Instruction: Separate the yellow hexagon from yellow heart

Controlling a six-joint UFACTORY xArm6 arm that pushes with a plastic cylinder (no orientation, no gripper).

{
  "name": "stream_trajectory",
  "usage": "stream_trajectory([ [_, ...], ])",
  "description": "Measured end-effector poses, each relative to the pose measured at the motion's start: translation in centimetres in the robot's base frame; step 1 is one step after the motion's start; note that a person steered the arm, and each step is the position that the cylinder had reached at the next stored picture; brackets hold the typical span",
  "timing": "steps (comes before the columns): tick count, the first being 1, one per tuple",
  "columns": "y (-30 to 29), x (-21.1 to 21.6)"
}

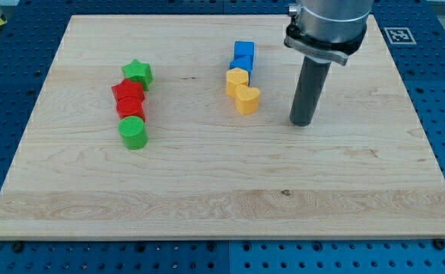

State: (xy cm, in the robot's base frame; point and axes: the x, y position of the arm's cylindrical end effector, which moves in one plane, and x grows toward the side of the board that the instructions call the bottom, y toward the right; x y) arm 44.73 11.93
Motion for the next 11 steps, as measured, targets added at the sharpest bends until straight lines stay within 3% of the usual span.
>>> stream_trajectory([
  [2,-1.7,-5.1],
  [6,-8.7,-5.1],
  [11,-11.7,-7.9],
])
